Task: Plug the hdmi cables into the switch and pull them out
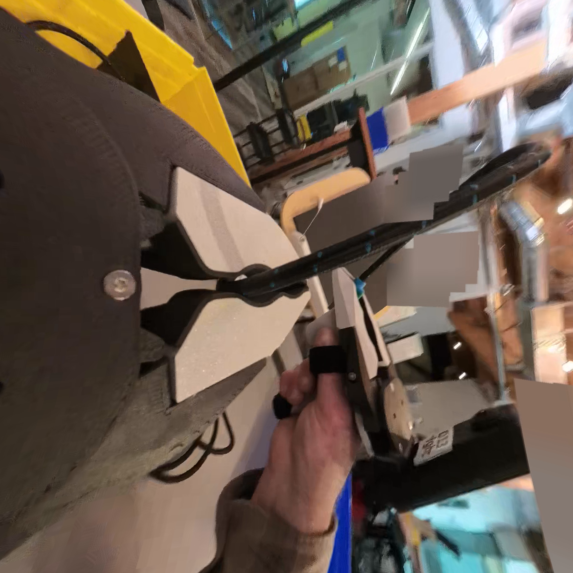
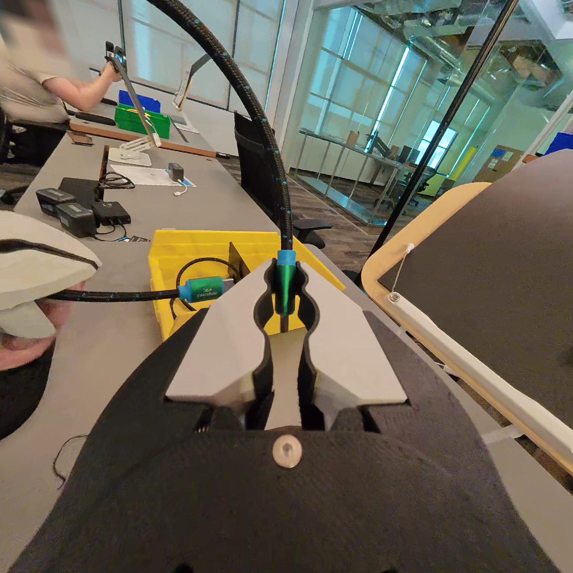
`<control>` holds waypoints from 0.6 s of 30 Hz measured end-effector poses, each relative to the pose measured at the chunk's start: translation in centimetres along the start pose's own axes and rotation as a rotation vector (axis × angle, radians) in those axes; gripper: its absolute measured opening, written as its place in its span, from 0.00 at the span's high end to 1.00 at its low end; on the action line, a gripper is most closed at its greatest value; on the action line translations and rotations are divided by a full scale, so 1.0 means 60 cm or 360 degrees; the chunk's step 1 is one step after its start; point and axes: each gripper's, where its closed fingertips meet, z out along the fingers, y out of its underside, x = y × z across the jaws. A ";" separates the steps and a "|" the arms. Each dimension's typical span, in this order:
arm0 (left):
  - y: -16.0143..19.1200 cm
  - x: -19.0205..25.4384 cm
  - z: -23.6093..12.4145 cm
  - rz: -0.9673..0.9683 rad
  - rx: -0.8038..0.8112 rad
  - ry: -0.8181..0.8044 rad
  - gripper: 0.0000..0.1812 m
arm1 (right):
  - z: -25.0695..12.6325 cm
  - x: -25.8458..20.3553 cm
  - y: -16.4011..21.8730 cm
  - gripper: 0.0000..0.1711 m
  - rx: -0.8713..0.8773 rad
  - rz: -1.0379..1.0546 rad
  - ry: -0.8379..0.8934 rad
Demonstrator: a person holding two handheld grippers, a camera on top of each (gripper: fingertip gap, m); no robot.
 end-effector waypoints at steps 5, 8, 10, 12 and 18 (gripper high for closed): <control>0.047 -0.018 -0.029 0.0289 -0.0748 0.0533 1.00 | -0.011 0.053 0.010 0.96 -0.0068 -0.0356 0.0199; 0.107 -0.077 -0.081 0.0636 -0.1407 0.0676 1.00 | -0.030 0.088 0.002 0.96 -0.0105 -0.0703 0.0410; 0.133 -0.117 -0.109 0.0760 -0.1733 0.0725 1.00 | -0.042 0.101 -0.010 0.96 -0.0128 -0.0932 0.0529; 0.155 -0.147 -0.137 0.0970 -0.2052 0.0787 1.00 | -0.050 0.102 -0.023 0.96 -0.0146 -0.1128 0.0591; 0.213 -0.237 -0.198 0.1404 -0.2844 0.0879 1.00 | -0.060 0.094 -0.031 0.96 -0.0243 -0.1524 0.0628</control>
